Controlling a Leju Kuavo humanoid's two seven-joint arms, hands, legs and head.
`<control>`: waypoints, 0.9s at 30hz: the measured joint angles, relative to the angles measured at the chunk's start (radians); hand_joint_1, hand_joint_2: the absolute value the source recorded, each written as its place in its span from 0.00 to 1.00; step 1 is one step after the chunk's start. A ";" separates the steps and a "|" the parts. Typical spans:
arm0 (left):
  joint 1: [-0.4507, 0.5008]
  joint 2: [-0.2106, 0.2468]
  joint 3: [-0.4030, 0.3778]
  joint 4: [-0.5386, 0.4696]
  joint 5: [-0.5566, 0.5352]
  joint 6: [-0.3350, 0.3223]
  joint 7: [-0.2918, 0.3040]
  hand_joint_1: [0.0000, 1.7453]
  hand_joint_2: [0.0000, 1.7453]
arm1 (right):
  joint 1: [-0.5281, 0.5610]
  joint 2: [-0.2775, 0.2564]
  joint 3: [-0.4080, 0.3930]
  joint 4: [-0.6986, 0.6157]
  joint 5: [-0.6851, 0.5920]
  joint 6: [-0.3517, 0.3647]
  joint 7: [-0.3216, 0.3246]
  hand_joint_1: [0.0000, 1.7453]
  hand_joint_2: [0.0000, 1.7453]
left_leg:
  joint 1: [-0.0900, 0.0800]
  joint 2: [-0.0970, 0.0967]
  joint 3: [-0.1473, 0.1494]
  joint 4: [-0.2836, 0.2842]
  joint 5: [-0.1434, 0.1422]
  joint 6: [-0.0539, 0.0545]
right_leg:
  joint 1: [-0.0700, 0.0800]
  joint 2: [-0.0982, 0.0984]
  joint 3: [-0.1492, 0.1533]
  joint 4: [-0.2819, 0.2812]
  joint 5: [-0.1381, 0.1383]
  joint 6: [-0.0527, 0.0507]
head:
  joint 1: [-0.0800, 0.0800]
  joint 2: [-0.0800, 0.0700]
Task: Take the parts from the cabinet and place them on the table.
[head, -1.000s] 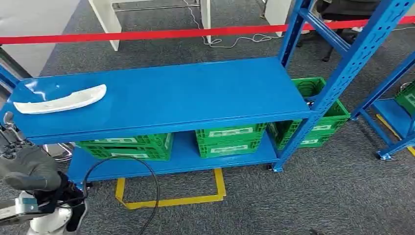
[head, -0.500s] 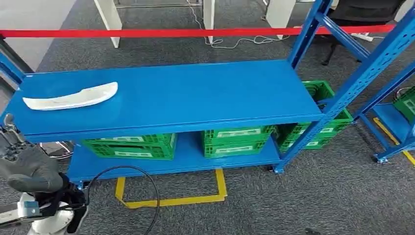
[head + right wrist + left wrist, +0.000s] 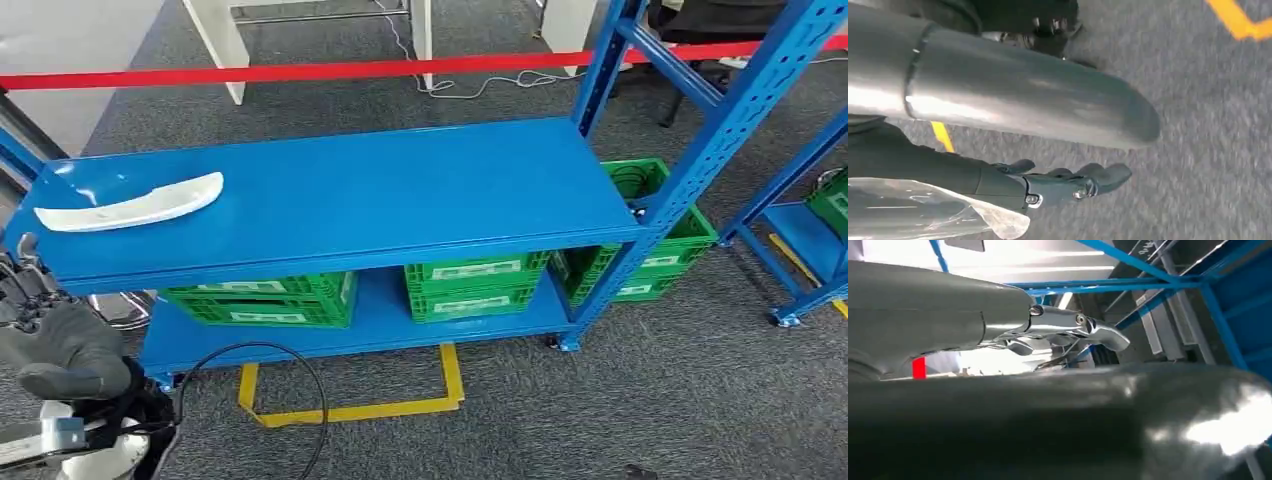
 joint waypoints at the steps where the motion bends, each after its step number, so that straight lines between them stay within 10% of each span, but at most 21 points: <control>1: 0.001 0.000 0.000 0.000 0.001 0.000 0.000 0.00 0.00 | 0.001 0.000 0.000 0.000 0.000 0.000 0.000 0.00 0.00 | 0.001 0.000 -0.025 0.053 -0.014 -0.002 | 0.000 -0.001 0.000 0.000 0.000 0.000 | -0.002 0.000; 3: 0.002 0.001 -0.001 0.000 0.002 0.001 0.000 0.00 0.00 | 0.002 0.000 0.000 0.000 0.000 0.000 0.000 0.00 0.00 | 0.005 0.000 -0.012 0.024 0.030 -0.003 | 0.000 0.000 0.002 0.000 -0.001 0.000 | -0.001 0.000; 6: 0.001 0.003 -0.001 0.000 0.002 0.000 0.000 0.00 0.00 | 0.001 0.000 0.000 0.000 0.000 0.000 0.000 0.00 0.00 | 0.008 0.000 0.100 -0.220 0.143 0.003 | -0.001 0.003 0.008 0.001 -0.005 0.008 | -0.001 0.000; 12: 0.001 0.006 -0.003 -0.001 0.003 -0.001 0.000 0.00 0.00 | -0.002 0.000 0.000 0.000 0.003 0.003 0.000 0.00 0.00 | 0.006 -0.001 0.105 -0.250 0.138 0.038 | 0.001 0.002 -0.015 0.018 -0.022 0.039 | 0.001 0.000; 15: 0.001 0.007 -0.004 -0.002 0.003 -0.002 0.000 0.00 0.00 | -0.003 0.000 0.000 0.000 0.004 0.003 0.000 0.00 0.00 | 0.003 0.001 0.102 -0.250 0.138 0.050 | 0.001 0.002 -0.113 0.230 -0.128 0.044 | 0.003 0.000; 17: 0.003 0.007 -0.004 -0.002 0.003 -0.002 0.000 0.00 0.00 | 0.001 0.000 0.000 0.000 0.005 0.003 0.000 0.00 0.00 | 0.000 0.001 0.102 -0.249 0.138 0.052 | 0.001 0.002 -0.161 0.322 -0.142 0.045 | 0.005 0.000; 21: 0.002 0.008 -0.004 -0.002 0.003 -0.002 0.000 0.00 0.00 | 0.000 0.000 0.001 0.000 0.006 0.003 0.000 0.00 0.00 | -0.002 -0.002 0.107 -0.247 0.135 0.048 | 0.002 0.002 -0.032 0.049 0.008 0.030 | 0.006 0.000; 27: 0.002 0.008 -0.004 -0.002 0.003 -0.002 0.000 0.00 0.00 | 0.000 0.000 0.002 0.000 0.009 0.003 0.000 0.00 0.00 | -0.002 -0.003 0.101 -0.237 0.125 0.016 | 0.002 0.001 -0.004 -0.002 0.007 0.006 | 0.004 0.000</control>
